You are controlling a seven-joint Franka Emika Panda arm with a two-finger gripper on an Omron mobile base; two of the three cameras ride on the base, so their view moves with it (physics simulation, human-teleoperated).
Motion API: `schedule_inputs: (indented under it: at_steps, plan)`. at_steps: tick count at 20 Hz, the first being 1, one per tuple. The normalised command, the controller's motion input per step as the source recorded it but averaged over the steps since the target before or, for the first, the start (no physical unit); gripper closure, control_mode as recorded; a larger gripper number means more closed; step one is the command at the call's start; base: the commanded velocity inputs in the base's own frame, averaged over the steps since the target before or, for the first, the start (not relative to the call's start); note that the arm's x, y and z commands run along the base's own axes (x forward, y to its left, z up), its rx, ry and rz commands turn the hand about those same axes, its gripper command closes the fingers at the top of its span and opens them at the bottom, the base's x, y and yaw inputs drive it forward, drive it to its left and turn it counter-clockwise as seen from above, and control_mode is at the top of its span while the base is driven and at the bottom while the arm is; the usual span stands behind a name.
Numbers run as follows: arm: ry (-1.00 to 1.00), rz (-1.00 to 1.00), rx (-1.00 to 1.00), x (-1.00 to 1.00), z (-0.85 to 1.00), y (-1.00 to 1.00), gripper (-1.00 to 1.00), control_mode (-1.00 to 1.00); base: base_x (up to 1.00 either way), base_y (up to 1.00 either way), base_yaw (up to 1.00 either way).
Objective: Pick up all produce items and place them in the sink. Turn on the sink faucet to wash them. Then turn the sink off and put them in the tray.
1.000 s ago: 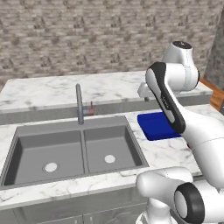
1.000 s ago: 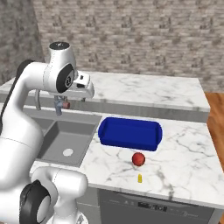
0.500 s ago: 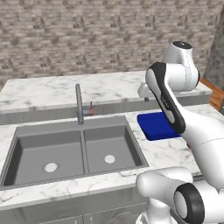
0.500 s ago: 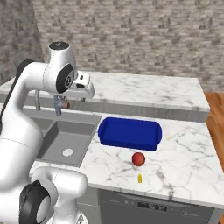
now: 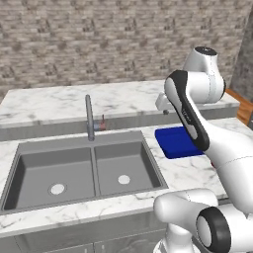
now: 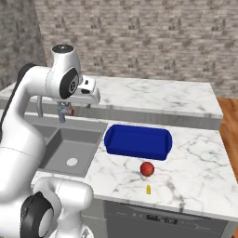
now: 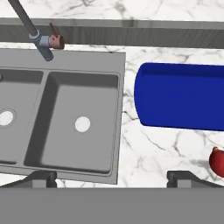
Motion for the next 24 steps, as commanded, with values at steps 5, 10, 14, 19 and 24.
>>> schedule_inputs:
  at_steps: [5, 10, 14, 19, 24]
  plan:
    - [0.00, 0.00, 0.00, 0.00, 0.00, 0.00, -1.00, -1.00, 0.00, 0.00, 0.00]
    - [0.00, 0.00, 0.00, -0.03, 0.00, -0.06, -1.00, -1.00, 0.00, 0.00, 0.00]
    - [0.00, -0.01, 0.00, -0.01, -0.01, -0.01, -1.00, -1.00, 0.00, 0.00, 0.00]
    - [0.00, -0.03, 0.01, -0.16, -0.06, -0.18, -1.00, -1.00, 0.00, 0.00, 0.00]
    - [0.00, -0.03, 0.01, -0.02, -0.17, -0.09, -1.00, -1.00, 0.00, 0.00, 0.00]
